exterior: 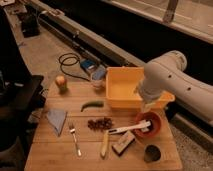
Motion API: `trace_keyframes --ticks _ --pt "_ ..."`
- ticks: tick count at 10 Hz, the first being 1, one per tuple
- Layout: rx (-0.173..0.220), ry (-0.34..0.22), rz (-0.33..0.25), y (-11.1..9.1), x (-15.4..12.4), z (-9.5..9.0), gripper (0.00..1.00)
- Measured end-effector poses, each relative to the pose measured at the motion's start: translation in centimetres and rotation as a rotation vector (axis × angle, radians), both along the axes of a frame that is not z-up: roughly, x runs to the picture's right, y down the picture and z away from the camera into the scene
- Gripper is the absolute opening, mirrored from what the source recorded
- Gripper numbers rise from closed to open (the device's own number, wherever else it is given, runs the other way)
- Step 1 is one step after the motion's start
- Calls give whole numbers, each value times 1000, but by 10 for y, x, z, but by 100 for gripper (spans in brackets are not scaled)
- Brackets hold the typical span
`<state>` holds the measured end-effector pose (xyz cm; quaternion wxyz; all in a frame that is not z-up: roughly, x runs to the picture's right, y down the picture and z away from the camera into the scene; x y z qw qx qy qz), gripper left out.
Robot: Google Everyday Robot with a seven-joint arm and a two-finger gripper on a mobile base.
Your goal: Place towel in metal cup
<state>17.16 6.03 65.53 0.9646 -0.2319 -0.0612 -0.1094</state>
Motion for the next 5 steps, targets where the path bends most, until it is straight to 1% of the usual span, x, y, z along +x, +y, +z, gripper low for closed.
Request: trace_keyframes --ticks 1,3,4,5 --pt "-14 2 -26 -1 0 5 65" --pt "-19 -31 -83 -7 -18 15 65" --pt "-18 -47 -110 -9 -30 19 65" --pt "-18 -87 -151 -11 -59 22 65"
